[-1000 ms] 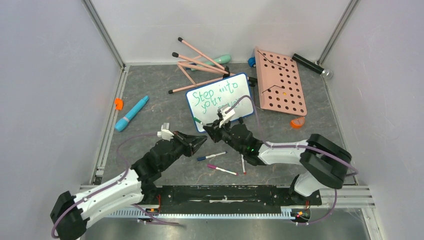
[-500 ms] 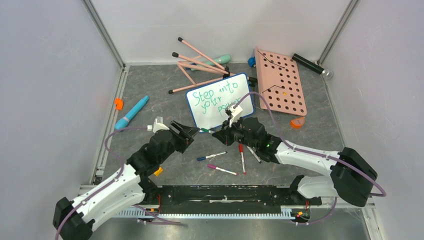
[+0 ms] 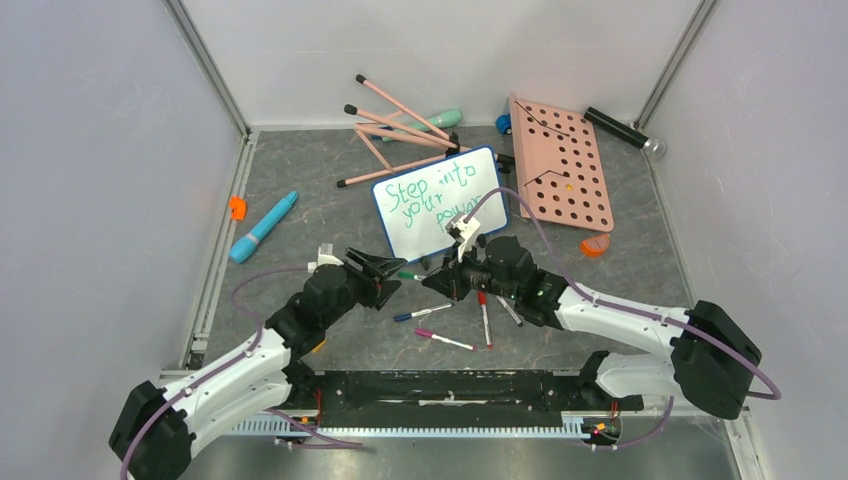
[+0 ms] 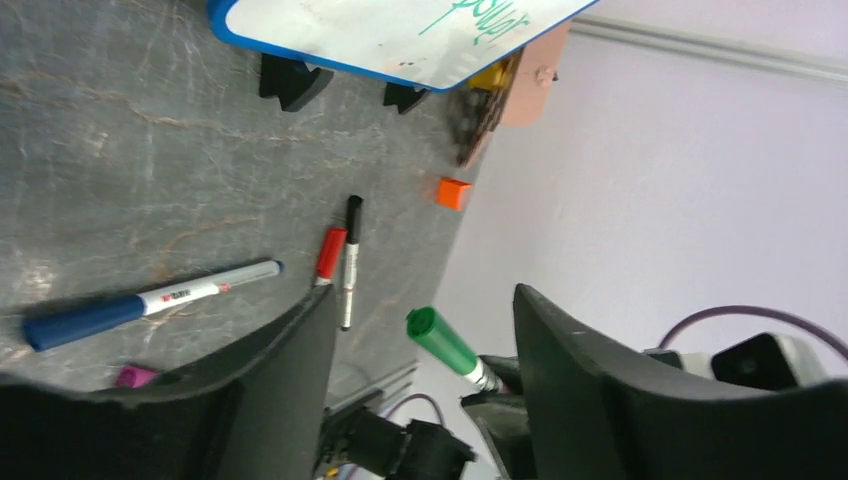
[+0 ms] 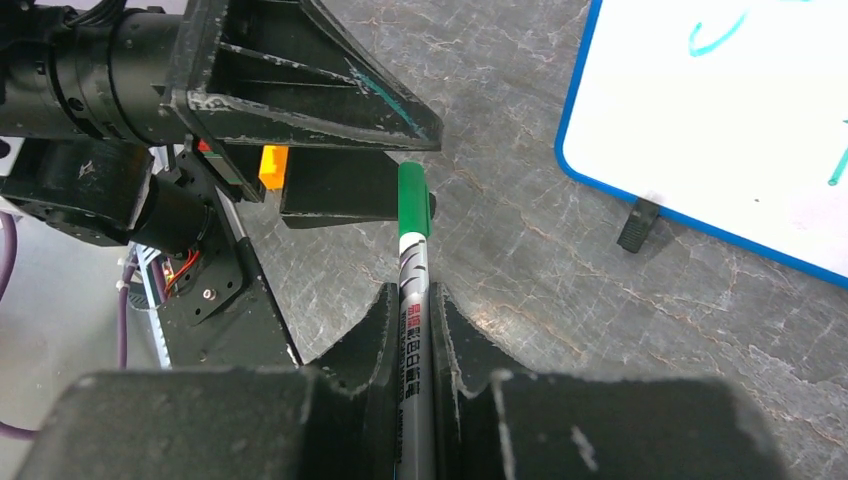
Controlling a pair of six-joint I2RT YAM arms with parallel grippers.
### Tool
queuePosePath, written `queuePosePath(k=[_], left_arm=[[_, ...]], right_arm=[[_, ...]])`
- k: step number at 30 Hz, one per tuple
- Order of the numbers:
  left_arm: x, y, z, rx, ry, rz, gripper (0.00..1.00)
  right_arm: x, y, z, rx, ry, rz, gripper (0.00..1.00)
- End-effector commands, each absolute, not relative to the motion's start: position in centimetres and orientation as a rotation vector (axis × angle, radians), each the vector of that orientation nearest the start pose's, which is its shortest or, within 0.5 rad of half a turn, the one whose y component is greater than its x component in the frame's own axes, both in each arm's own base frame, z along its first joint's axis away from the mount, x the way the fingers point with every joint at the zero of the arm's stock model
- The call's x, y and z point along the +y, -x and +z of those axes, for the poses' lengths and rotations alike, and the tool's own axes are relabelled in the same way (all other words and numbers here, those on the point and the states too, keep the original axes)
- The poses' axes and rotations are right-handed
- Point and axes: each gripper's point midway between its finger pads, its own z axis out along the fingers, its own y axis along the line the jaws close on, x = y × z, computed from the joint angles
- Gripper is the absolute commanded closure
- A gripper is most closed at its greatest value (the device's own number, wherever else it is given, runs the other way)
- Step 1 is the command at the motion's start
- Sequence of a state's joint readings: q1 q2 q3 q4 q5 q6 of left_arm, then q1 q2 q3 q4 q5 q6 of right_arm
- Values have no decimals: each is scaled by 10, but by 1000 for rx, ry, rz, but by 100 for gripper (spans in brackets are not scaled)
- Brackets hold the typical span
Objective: Write a sentence on the whiteboard
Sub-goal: Adjust the whiteboard marker at the pen cap.
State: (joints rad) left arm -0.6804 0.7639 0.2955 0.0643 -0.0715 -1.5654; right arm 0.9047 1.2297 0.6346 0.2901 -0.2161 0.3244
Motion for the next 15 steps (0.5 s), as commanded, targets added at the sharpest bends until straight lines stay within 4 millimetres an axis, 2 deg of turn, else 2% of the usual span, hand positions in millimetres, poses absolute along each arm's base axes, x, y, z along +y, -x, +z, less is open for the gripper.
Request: queuePosePath(k=[1,3,6,9,12,13,14,15], left_arm=[[-220,-224,152,1912,1132,-1466,35],[-220,-224,150,1907,1154,-1481,43],[-221,-223,150,1909,1165,-1485,45],[-219,-224,151,1891,1180,-1490,53],[-215,-225,151,1865,1199,-1491,76],[-214,-225,151,1860,1201,-1490,91],[-214,-225,152,1854,1198,-1492,98],[-214,-225,153,1847,1194,-1495,98]], right_arm=[[347,-198,176,1790,746,1044,100],[349,-199,177,1776,740,1044,100],[352,-199,178,1754,739,1033,100],[353,-200,177,1737,746,1011,100],[353,-200,173,1724,757,987,100],[352,-201,171,1723,763,977,100],[352,-201,170,1722,767,964,100],[352,-202,168,1722,769,949,100]])
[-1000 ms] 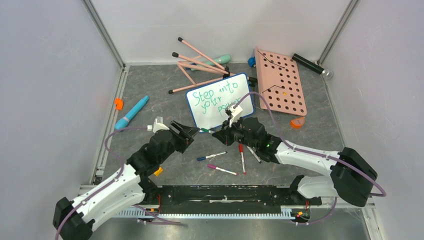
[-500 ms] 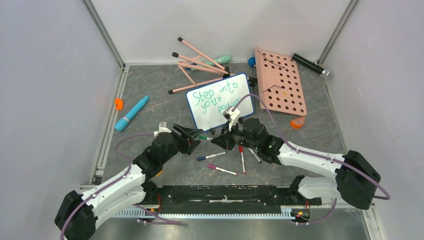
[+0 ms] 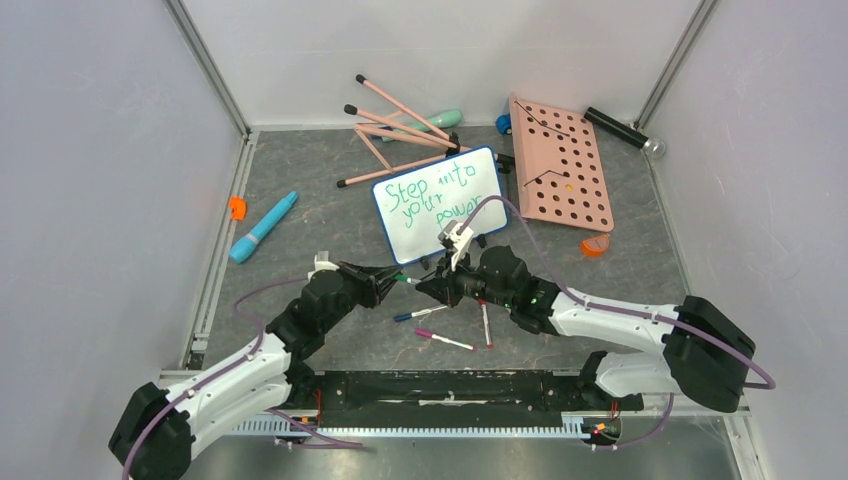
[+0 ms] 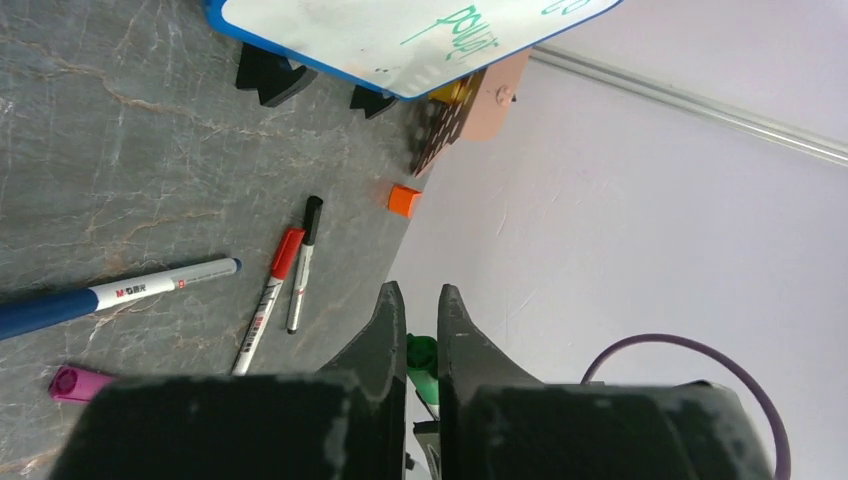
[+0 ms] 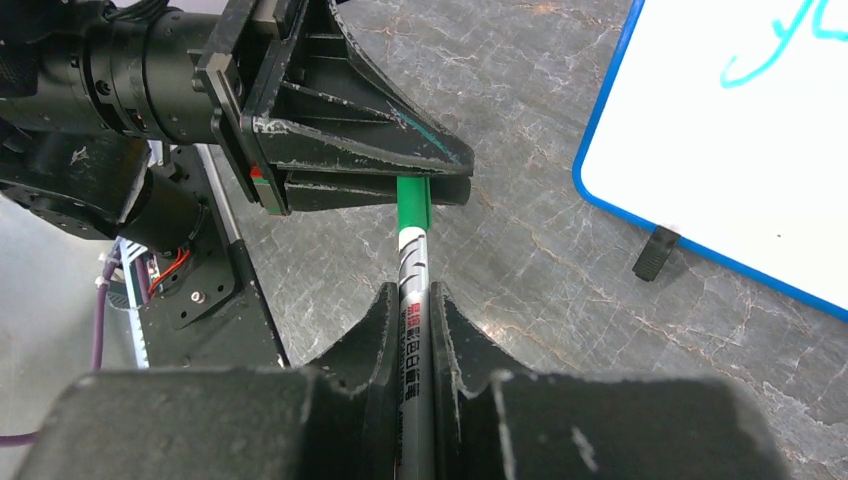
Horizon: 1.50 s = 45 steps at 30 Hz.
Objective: Write a sentence on the whiteboard
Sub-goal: Adjust the whiteboard marker at the pen cap, then put down the whiteboard marker at the center of the board.
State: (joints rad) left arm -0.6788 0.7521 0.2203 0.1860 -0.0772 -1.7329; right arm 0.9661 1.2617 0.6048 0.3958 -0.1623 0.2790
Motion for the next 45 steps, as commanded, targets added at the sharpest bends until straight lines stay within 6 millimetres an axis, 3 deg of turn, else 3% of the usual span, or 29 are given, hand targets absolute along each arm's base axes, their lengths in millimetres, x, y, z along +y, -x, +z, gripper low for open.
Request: queuePosePath(k=[1,10,16,17,20,24,27,31,35,40,43,44,45], left_arm=[[-214,-225,154,1841,1190,-1504,98],[-227,-222,154,1893,1169,-1546,98],[-222,-221,147,1890,1195,-1509,98],[-218,-222,144,1885,1208,-1482,94],[-202,-222,128,1894,1245,-1356,47],[-181,-222,117,1910,1226,-1212,26],[-172,-223,126,1910,1128,-1165,17],[-153,-231,141,1958,926,-979,10],[-139,-241,153,2060,665,-745,8],[-125,-252,165,2113,400,-520,2],[-119,-260,162,2081,381,-469,2],[-117,-261,159,2068,390,-461,2],[-116,-263,158,2044,415,-467,2]], right_arm=[[353,-203,166,1723,773,932,100],[378,-208,149,1741,832,858,100],[373,-210,147,1749,778,857,100],[369,-210,146,1758,762,842,100],[355,-212,144,1786,731,796,100],[325,-215,139,1838,670,709,100],[294,-219,133,1876,596,669,100],[248,-230,117,1958,459,658,100],[224,-233,93,2067,382,741,100],[232,-226,80,2097,330,949,99],[241,-227,74,2104,291,1047,97],[243,-230,74,2102,281,1062,94],[245,-231,73,2102,281,1077,85]])
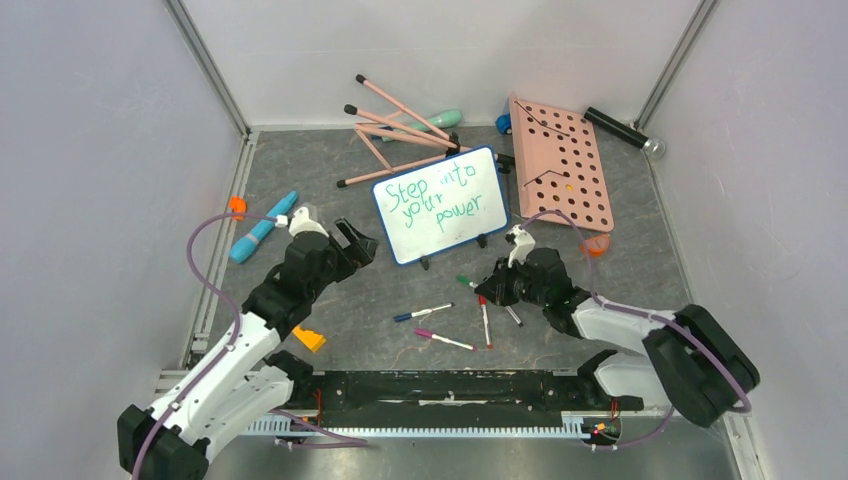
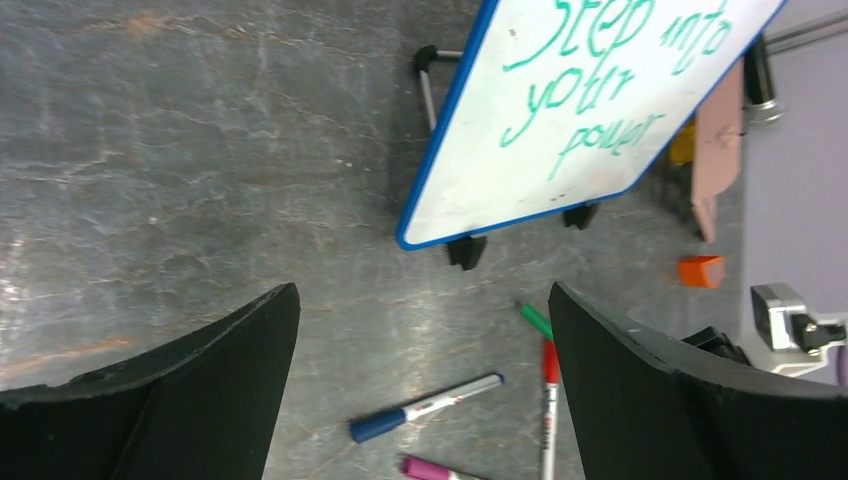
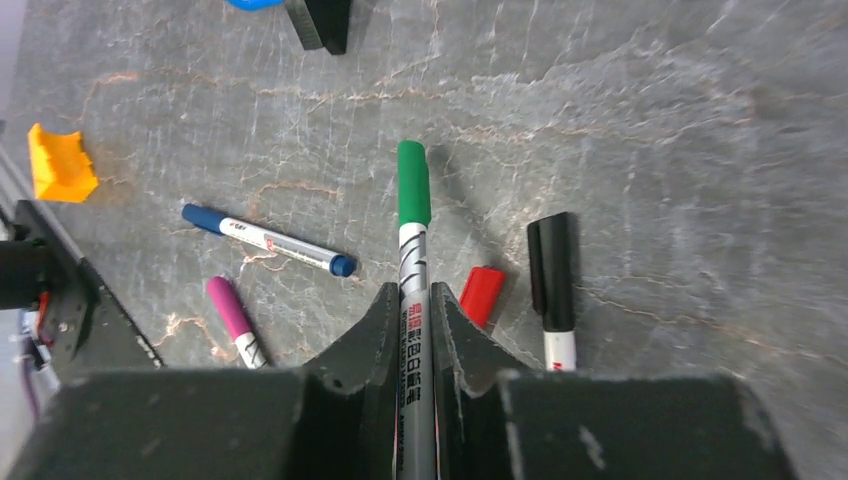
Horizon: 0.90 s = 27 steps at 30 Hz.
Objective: Write a sentence on the whiteboard
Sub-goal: Put down the whiteboard marker at the center of the board.
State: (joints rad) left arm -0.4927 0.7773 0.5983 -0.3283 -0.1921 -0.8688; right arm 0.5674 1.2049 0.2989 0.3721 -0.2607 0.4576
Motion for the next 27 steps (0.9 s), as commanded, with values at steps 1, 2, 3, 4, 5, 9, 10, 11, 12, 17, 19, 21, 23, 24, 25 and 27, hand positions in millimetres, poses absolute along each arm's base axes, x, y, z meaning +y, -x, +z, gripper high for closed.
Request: queuePosePath(k=[1,2,3,4,5,9,10,11,12,17,19,21,23,24,25,27], left_arm=[[-115,-264,153,2026,420,-470,2],[-115,-266,154,1992,421,-485,1],[-114,-268,152,1967,419,-486,0],[-111,-269,150,1949,422,-473,0],[-108,-270,151,1923,412,-463,0],[-98,-277,156,1820,320,-390,0],[-95,-279,157,1797,313,-371,0],[-92,-281,158,1777,301,-346,0],[-88,-283,158,1760,297,-316,0],[-68,-296,159,1718,260,-128,0],[-62,-301,161,1684,218,-58,0],[-54,-304,161,1631,205,1,0],[-40,-305,164,1572,248,57,0],[-39,-307,166,1568,222,71,0],[-36,-310,167,1555,207,87,0],[-27,-313,166,1555,182,159,0]], right_arm=[[246,-234,72,2108,274,1081,75],[245,-238,71,2116,263,1076,60],[242,-241,71,2120,249,1067,47],[239,-244,73,2119,241,1056,39],[233,-248,74,2115,229,1034,32],[194,-267,80,2113,215,804,28],[181,-272,79,2116,206,724,28],[167,-277,82,2106,176,645,29],[152,-282,85,2086,141,570,29],[79,-295,96,1920,-68,209,29],[53,-293,100,1843,-114,79,27],[38,-288,102,1780,-89,-5,17],[24,-286,103,1725,-138,-61,15],[19,-285,101,1714,-137,-79,15],[14,-284,97,1710,-143,-97,16],[3,-284,92,1711,-157,-152,16]])
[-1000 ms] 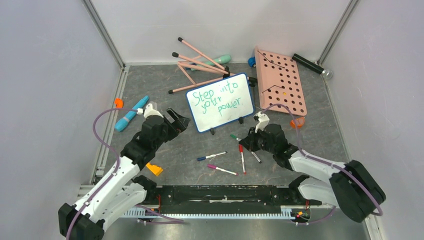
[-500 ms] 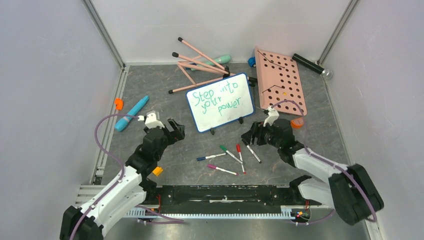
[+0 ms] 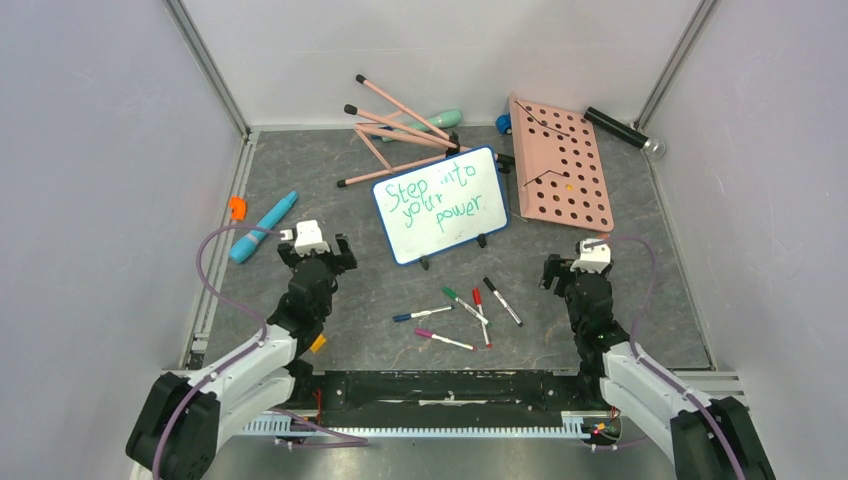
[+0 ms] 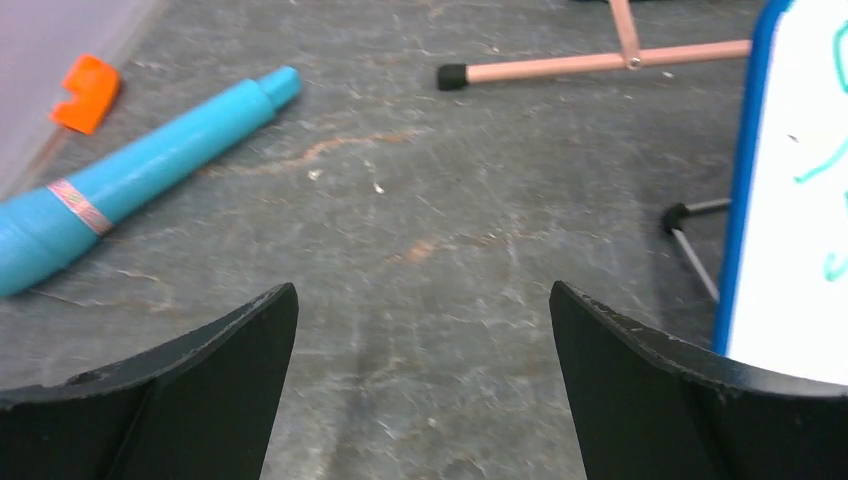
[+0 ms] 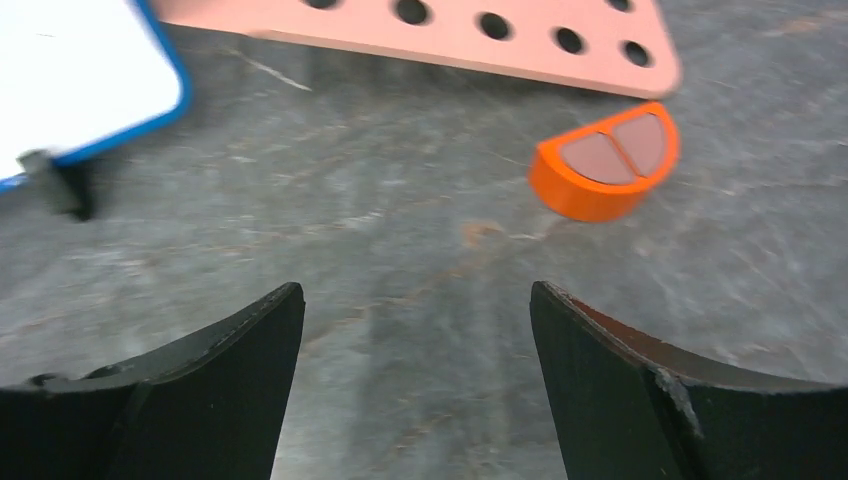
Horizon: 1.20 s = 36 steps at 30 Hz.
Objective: Write a sentence on the whiteboard
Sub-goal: Put down the whiteboard marker at the center of the board, then reset both arms
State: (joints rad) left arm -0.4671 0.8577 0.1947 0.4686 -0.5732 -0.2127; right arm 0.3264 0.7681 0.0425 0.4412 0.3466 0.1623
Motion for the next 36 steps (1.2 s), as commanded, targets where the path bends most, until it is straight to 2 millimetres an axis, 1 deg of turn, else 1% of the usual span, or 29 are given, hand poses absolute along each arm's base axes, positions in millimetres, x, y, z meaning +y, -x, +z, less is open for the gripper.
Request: queuePosePath(k=[1,3,5,6,7,8,9,10,12,13,14,15,16,17,20,21,22,23,24,25,26,27,28,29,36], left_arm=[[-23,-315,162,1569,162,200,0],[-14,-319,152,1579,157,254,0],[-3,-327,140,1575,195,240,0],[-2,-333,134,1584,192,229,0],[4,-338,129,1601,205,250,0],[7,-343,123,1619,208,264,0],[9,-348,123,1630,210,279,0],[8,-352,119,1656,188,280,0],[12,-357,116,1639,197,280,0],[16,-358,107,1633,212,280,0],[17,-361,109,1610,210,262,0],[15,-364,101,1659,213,247,0],[16,-367,97,1679,219,249,1],[17,-367,98,1666,220,243,1],[14,-369,95,1675,199,227,0],[14,-370,94,1685,193,222,0],[11,-371,94,1686,173,209,1],[6,-371,94,1685,142,188,2],[3,-371,94,1689,129,176,4],[3,-372,94,1690,129,176,5],[4,-372,94,1687,130,176,1],[4,-372,94,1688,129,175,0],[4,-372,94,1688,130,176,0],[4,-371,95,1685,131,176,0],[4,-371,94,1687,128,173,0]], right_arm=[[-2,-286,95,1694,-156,-170,16],[-4,-290,95,1696,-92,-202,15],[-8,-294,100,1673,-43,-243,16],[-10,-287,92,1668,-28,-253,16],[-11,-283,89,1651,-1,-254,16],[-12,-280,92,1609,5,-255,16],[-16,-275,92,1585,-6,-264,17],[-21,-271,93,1568,-24,-278,18],[-25,-275,98,1554,-45,-297,18],[-24,-278,99,1554,-11,-312,19],[-25,-280,102,1547,-7,-327,19],[-27,-281,103,1540,-10,-333,19],[-27,-282,101,1548,-14,-332,19],[-28,-283,96,1564,-15,-328,19],[-34,-286,94,1562,-54,-329,17],[-32,-290,85,1610,-36,-313,17],[-30,-295,80,1637,-24,-312,18],[-28,-296,84,1621,-6,-305,19],[-25,-296,87,1607,13,-295,17],[-21,-298,83,1623,39,-280,17],[-21,-299,82,1628,39,-280,17],[-21,-299,84,1619,35,-281,17],[-22,-298,84,1619,34,-283,7],[-22,-299,84,1621,31,-283,2],[-22,-298,83,1622,31,-283,2]])
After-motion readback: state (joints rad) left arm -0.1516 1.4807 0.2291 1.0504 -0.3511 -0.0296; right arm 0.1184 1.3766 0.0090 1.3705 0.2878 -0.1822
